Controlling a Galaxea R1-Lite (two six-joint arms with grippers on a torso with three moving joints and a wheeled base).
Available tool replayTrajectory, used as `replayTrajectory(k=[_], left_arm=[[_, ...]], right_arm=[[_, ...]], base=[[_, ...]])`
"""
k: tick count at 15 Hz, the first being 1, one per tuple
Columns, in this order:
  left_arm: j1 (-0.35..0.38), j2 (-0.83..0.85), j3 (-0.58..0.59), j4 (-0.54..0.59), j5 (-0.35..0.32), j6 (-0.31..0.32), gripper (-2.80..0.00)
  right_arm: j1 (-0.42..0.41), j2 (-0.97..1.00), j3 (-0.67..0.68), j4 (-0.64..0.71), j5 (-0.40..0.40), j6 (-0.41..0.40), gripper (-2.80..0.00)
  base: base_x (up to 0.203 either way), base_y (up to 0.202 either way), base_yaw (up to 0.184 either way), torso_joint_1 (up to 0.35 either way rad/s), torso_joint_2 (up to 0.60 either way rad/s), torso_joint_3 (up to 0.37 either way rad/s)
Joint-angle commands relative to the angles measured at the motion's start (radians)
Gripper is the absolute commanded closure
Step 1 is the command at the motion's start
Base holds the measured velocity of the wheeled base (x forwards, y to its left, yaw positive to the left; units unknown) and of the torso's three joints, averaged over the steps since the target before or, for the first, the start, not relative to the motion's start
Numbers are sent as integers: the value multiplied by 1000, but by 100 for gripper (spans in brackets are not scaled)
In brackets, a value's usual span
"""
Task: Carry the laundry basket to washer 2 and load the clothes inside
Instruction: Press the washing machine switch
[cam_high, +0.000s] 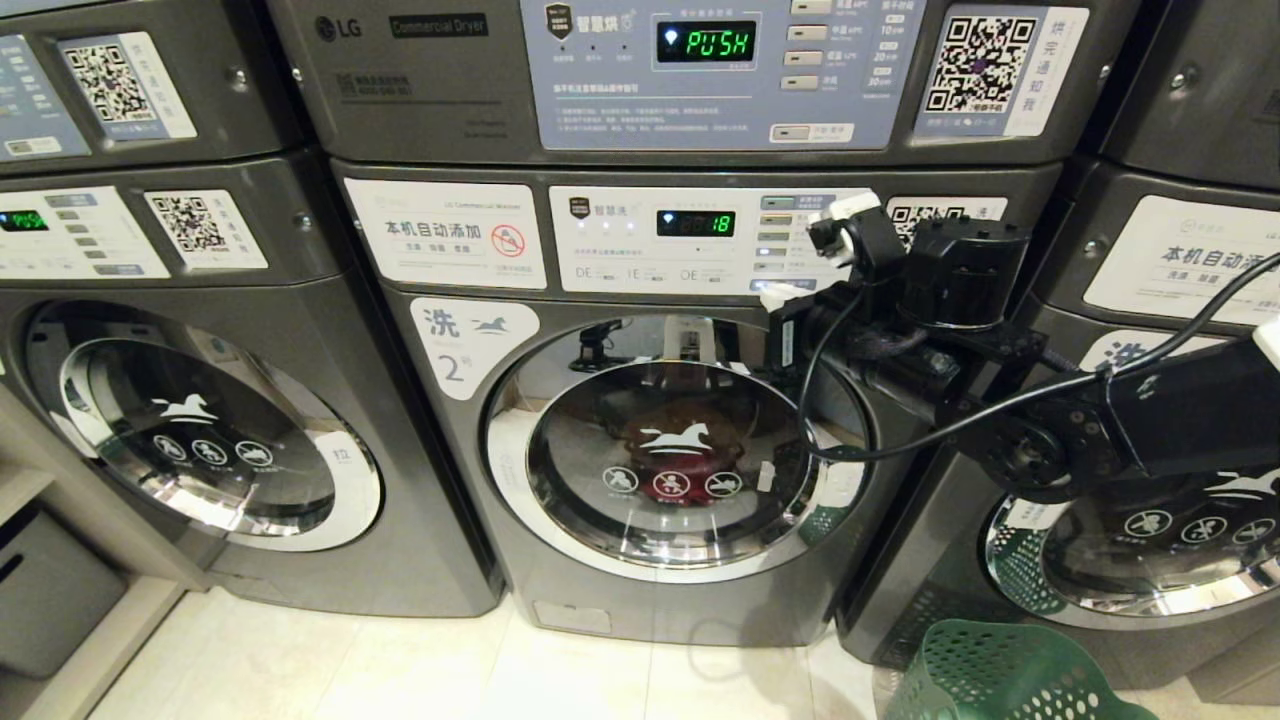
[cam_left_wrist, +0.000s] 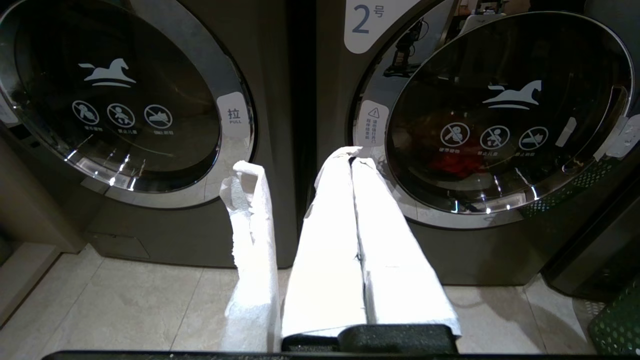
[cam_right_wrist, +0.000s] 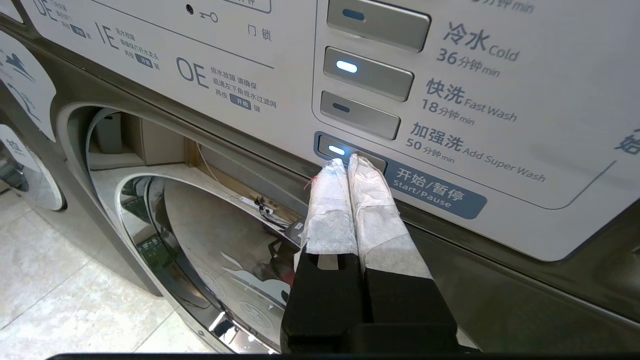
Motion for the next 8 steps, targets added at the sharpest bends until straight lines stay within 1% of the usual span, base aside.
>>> replayTrajectory(k=[1, 8], left_arm=[[0, 0, 40, -1, 1, 0, 0], [0, 0, 40, -1, -1, 0, 0]], right_arm=[[-3, -6, 6, -7, -4, -1, 0], [-2, -48, 48, -5, -1, -3, 0]], base=[[0, 0, 0, 0, 0, 0], [0, 0, 0, 0, 0, 0]])
